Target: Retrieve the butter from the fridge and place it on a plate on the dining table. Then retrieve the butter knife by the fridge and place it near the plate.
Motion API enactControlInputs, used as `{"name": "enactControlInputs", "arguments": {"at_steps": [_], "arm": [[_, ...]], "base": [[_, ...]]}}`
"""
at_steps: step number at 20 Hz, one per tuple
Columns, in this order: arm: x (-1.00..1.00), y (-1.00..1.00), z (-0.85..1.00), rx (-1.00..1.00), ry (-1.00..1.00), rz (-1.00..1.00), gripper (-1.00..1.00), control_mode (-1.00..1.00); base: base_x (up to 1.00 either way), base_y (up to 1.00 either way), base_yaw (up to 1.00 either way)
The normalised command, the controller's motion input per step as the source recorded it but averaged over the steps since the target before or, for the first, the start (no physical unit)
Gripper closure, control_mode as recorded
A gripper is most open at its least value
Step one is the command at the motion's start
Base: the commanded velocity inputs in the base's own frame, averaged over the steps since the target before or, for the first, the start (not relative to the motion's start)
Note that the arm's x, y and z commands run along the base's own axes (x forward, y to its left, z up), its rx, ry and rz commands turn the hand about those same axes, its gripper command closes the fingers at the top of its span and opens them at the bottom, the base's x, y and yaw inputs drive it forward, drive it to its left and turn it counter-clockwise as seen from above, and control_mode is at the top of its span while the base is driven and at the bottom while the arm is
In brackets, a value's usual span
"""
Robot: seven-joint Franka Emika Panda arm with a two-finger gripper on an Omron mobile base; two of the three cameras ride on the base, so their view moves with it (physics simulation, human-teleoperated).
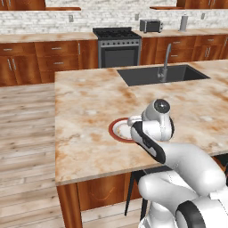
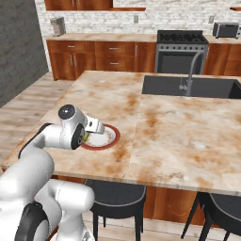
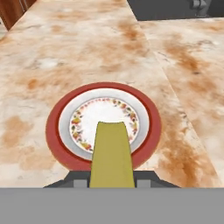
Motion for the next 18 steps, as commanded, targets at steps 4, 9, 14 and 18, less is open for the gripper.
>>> {"name": "enactControlInputs", "arguments": {"at_steps": [4, 9, 14, 18], "arm": [[0.36, 0.02, -0.23, 0.00, -0.01, 0.00, 1.00, -1.00], [0.19, 0.03, -0.33, 0.00, 0.01, 0.00, 1.00, -1.00], [0.23, 0.01, -0.11, 0.00, 0.00, 0.00, 1.00, -1.00], [0.28, 0.00, -0.12, 0.00, 0.00, 0.00, 1.00, -1.00]], "base": [[0.00, 0.00, 0.00], [0.00, 0.00, 0.00], [0.00, 0.00, 0.00], [0.00, 0.00, 0.00]]}}
